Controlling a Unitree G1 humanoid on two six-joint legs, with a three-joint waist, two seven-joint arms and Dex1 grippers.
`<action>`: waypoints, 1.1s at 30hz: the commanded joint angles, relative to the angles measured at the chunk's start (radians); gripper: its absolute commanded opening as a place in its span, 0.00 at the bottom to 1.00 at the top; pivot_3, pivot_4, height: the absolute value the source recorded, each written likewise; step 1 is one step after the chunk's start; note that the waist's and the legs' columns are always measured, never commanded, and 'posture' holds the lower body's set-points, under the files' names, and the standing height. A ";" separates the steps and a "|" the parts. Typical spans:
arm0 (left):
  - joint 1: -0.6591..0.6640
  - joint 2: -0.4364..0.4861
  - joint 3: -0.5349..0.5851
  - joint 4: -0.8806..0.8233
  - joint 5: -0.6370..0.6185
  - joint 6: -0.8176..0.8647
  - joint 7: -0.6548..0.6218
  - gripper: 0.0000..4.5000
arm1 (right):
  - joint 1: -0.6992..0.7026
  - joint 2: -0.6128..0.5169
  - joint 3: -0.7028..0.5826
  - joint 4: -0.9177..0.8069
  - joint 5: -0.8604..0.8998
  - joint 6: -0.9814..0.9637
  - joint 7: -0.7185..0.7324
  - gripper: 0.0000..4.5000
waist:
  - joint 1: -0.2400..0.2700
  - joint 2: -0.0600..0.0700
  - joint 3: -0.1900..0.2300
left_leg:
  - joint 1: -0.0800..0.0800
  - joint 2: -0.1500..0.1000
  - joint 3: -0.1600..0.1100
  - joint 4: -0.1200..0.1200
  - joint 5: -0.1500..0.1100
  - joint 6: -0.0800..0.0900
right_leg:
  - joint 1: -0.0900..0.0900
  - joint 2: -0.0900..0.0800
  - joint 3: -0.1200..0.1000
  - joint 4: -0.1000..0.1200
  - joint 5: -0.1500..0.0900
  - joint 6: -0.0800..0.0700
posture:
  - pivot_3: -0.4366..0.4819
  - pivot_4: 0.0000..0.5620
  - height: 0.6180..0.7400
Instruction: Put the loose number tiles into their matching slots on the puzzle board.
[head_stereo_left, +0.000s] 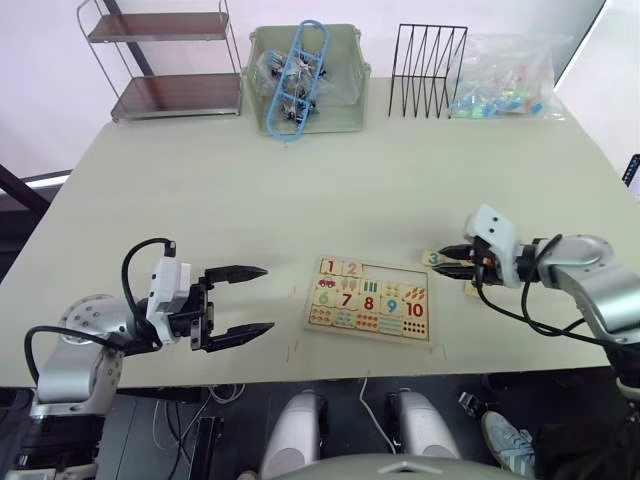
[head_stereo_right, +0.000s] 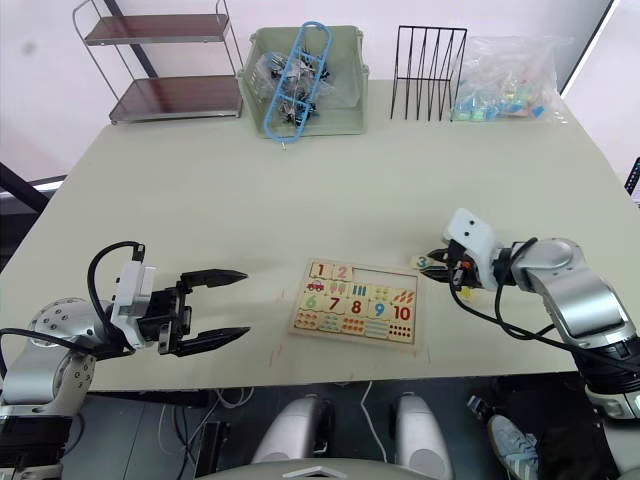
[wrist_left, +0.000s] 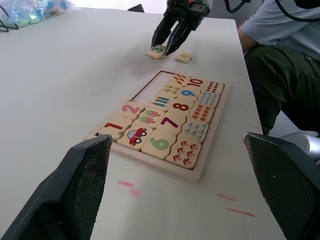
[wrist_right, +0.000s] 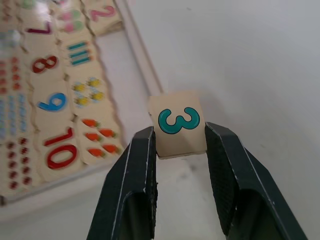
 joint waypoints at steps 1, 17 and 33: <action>0.005 0.008 0.007 -0.012 0.005 -0.027 0.001 1.00 | -0.073 -0.020 0.051 -0.076 0.005 0.093 0.003 0.19 | 0.001 0.000 0.000 | 0.000 0.000 0.000 0.000 0.000 0.000 | 0.000 0.000 0.000 0.000 0.000 0.000 | 0.48 0.27 1.00; 0.013 0.009 0.011 0.010 0.018 -0.056 -0.002 1.00 | -0.293 0.072 0.267 -0.115 -0.037 0.355 -0.090 0.19 | 0.000 -0.001 0.001 | -0.001 0.000 -0.001 0.000 0.000 0.000 | -0.001 -0.001 -0.001 -0.001 0.000 0.000 | 0.48 0.27 1.00; 0.026 0.012 0.014 -0.001 0.017 -0.059 0.000 1.00 | -0.335 0.170 0.358 -0.088 -0.053 0.423 -0.204 0.19 | -0.001 -0.001 0.001 | -0.006 0.000 -0.002 0.000 0.000 0.000 | -0.005 -0.001 -0.003 -0.001 0.000 0.000 | 0.48 0.27 1.00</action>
